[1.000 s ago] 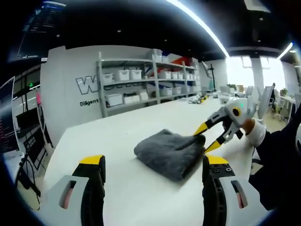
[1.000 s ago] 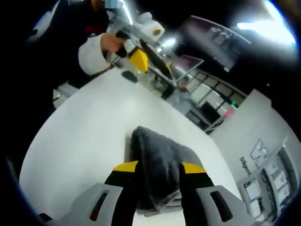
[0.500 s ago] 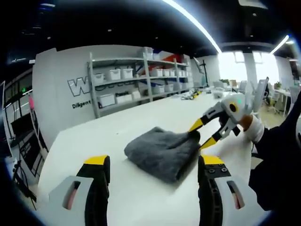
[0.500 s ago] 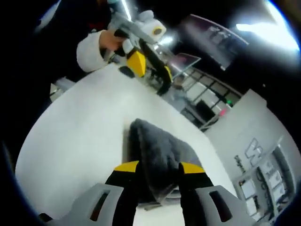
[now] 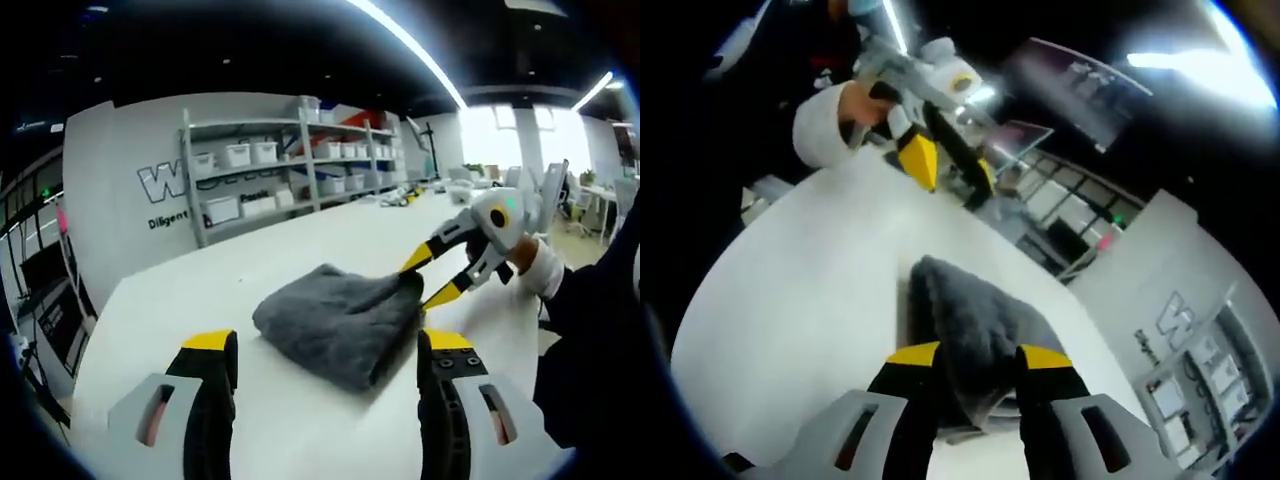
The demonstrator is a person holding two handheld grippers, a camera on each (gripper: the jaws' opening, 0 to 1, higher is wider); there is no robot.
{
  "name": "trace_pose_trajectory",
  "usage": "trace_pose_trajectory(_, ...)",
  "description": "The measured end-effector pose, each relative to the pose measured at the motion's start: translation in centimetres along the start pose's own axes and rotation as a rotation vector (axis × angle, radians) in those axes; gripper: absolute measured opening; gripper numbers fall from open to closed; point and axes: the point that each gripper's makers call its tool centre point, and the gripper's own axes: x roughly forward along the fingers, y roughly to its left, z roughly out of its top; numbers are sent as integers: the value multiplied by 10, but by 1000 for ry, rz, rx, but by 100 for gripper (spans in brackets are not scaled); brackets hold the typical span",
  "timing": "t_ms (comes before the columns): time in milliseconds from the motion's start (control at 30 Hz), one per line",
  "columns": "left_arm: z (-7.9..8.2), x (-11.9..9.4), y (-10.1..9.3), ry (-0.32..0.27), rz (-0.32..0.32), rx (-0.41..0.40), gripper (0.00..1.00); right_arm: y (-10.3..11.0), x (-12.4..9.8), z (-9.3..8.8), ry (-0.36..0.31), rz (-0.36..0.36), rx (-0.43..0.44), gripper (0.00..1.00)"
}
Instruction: Open the folded towel by lifting each exposed corner and separating the folded layers until the towel lies flat within the target outline without major curled edges
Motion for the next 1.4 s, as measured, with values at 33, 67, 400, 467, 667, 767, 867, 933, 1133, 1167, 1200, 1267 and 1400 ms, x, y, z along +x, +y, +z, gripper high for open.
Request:
trace_pose_trajectory(33,-1,2,-2,6,-7,8,67,1,0,-1,7,2,-4,26)
trace_pose_trajectory(67,-2,4,-4,8,-12,12,66,2,0,-3,18,3,-10,26)
trace_pose_trajectory(400,-10,24,-33,27,-90,64,54,2,-2,-8,59,-3,-46,23)
trace_pose_trajectory(467,-10,28,-36,15,-99,78,49,4,-3,-9,61,3,-51,23)
trace_pose_trajectory(667,-16,38,-42,30,-106,117,47,1,-5,-12,75,-5,-61,22)
trace_pose_trajectory(767,-18,40,-41,34,-92,148,47,0,-6,-14,80,-9,-66,22)
trace_pose_trajectory(867,-21,43,-42,40,-90,168,45,1,-7,-16,89,-7,-78,22)
trace_pose_trajectory(933,-23,46,-42,45,-89,173,44,3,-7,-18,105,-2,-98,22)
trace_pose_trajectory(1133,-27,50,-44,60,-81,197,43,2,-7,-27,148,13,-130,21)
trace_pose_trajectory(1167,-28,51,-45,59,-83,200,43,2,-7,-27,150,13,-135,20)
trace_pose_trajectory(1200,-27,51,-45,58,-85,202,43,3,-6,-28,152,17,-143,19)
trace_pose_trajectory(1267,-27,52,-48,55,-91,206,43,3,-7,-27,141,23,-130,18)
trace_pose_trajectory(1400,-28,54,-52,52,-100,213,43,1,-7,-28,144,18,-137,13)
